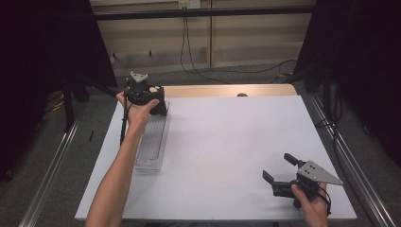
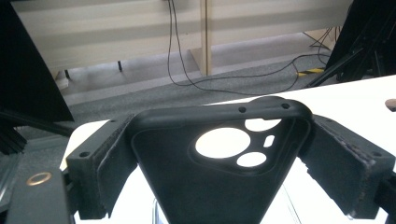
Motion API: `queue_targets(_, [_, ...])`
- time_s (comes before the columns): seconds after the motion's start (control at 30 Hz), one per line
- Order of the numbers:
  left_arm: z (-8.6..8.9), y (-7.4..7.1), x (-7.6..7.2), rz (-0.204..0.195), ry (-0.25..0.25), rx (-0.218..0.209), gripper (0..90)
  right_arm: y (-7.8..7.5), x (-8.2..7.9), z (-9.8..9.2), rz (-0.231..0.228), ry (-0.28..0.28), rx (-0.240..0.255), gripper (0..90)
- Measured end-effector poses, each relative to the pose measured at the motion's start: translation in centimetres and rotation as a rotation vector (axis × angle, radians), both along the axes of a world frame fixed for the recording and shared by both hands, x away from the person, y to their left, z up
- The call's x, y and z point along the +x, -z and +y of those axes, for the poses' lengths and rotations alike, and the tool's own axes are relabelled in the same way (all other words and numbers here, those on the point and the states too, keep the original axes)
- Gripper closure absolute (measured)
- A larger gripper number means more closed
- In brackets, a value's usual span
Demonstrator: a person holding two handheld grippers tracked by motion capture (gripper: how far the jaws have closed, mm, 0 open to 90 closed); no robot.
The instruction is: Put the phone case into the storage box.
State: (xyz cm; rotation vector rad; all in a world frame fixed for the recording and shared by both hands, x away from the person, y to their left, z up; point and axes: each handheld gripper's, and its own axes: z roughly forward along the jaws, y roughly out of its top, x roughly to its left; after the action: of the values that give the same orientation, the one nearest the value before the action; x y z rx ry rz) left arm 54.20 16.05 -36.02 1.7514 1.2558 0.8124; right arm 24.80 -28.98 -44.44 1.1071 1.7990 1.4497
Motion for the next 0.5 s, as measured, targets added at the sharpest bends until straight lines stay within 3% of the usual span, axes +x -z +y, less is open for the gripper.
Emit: queue_targets(0.5, [0.16, 0.04, 0.45, -0.002, -0.013, -0.031, 12.7, 0.03, 0.02, 0.02, 0.003, -0.003, 0.0, 0.0])
